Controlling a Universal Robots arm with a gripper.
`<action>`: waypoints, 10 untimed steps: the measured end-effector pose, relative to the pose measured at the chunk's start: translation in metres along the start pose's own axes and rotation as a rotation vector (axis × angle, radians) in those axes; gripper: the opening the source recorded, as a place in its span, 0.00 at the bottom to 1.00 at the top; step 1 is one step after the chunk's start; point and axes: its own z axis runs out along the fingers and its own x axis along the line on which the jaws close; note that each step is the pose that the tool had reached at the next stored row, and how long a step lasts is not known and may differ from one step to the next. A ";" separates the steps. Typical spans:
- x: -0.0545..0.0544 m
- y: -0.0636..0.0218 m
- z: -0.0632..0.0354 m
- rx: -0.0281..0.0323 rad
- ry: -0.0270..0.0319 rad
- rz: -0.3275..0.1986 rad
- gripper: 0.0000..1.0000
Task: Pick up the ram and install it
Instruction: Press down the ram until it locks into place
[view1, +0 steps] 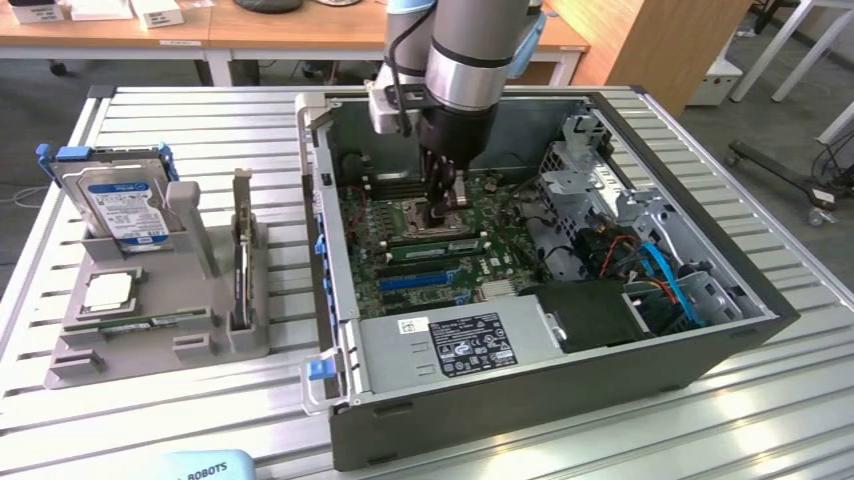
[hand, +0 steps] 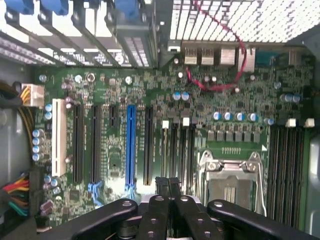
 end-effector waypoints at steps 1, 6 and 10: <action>0.000 -0.0024 -0.0001 0.0000 0.0000 0.000 0.10; 0.000 -0.0137 -0.0003 0.0000 -0.0001 0.000 0.10; 0.000 -0.0210 -0.0006 -0.0001 0.0000 0.000 0.10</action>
